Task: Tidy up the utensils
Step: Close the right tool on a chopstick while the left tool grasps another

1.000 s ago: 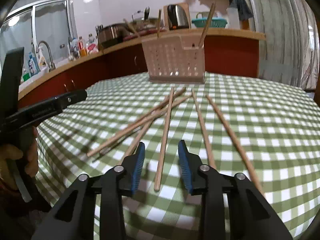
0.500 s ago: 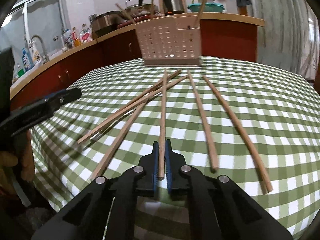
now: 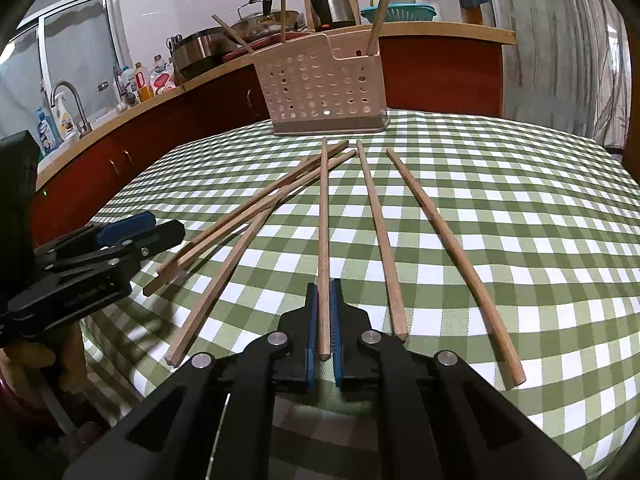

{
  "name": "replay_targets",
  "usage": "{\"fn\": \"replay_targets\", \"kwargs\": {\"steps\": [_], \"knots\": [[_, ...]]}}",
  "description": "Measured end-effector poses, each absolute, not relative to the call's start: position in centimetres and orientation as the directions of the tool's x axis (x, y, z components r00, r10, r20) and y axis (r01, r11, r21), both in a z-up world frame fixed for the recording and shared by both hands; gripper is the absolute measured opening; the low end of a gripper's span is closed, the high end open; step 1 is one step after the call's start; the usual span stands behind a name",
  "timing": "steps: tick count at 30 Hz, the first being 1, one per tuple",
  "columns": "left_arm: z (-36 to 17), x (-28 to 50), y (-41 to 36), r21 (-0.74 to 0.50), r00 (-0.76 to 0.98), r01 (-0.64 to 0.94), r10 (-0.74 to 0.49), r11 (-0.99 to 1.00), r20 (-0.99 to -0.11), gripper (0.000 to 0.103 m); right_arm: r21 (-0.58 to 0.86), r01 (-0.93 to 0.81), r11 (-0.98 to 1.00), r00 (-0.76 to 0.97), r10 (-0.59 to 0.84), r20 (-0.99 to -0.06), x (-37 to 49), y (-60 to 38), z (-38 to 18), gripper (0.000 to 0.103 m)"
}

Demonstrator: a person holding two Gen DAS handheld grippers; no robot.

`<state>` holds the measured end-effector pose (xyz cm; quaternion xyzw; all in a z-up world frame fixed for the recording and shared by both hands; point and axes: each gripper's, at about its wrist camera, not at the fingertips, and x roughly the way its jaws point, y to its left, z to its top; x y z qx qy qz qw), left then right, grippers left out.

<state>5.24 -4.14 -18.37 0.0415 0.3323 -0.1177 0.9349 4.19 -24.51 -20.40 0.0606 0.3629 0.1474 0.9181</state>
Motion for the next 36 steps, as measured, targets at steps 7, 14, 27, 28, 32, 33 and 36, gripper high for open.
{"fn": "replay_targets", "kwargs": {"steps": [7, 14, 27, 28, 32, 33, 36], "knots": [[-19.5, 5.2, -4.7, 0.001, 0.721, 0.278, -0.208, 0.96, -0.661, 0.035, 0.22, -0.227, 0.949, 0.692, 0.316, -0.649, 4.2, -24.5, -20.4, 0.007], [-19.9, 5.1, -4.9, -0.01, 0.711, 0.302, -0.233, 0.953, -0.663, 0.016, 0.222, -0.228, 0.948, 0.692, 0.318, -0.648, 4.2, -24.6, -20.4, 0.007], [-19.9, 4.7, -4.9, -0.006, 0.728, 0.304, -0.236, 0.953, -0.643, 0.008, 0.213, -0.236, 0.948, 0.703, 0.318, -0.636, 4.0, -24.4, -20.0, 0.007], [-19.7, 4.6, -5.0, -0.002, 0.734, 0.303, -0.235, 0.953, -0.637, 0.007, 0.212, -0.237, 0.948, 0.705, 0.318, -0.634, 4.0, -24.3, -19.8, 0.007], [-19.1, 4.4, -4.9, 0.009, 0.751, 0.297, -0.228, 0.955, -0.62, 0.007, 0.212, -0.237, 0.948, 0.713, 0.318, -0.625, 3.8, -24.3, -19.5, 0.007], [-18.9, 4.3, -4.9, 0.012, 0.757, 0.294, -0.225, 0.956, -0.614, 0.007, 0.211, -0.236, 0.948, 0.717, 0.317, -0.621, 3.7, -24.3, -19.4, 0.007], [-18.6, 4.2, -4.7, 0.018, 0.766, 0.291, -0.222, 0.957, -0.604, 0.007, 0.207, -0.231, 0.951, 0.73, 0.31, -0.609, 3.7, -24.6, -18.9, 0.007]]}}
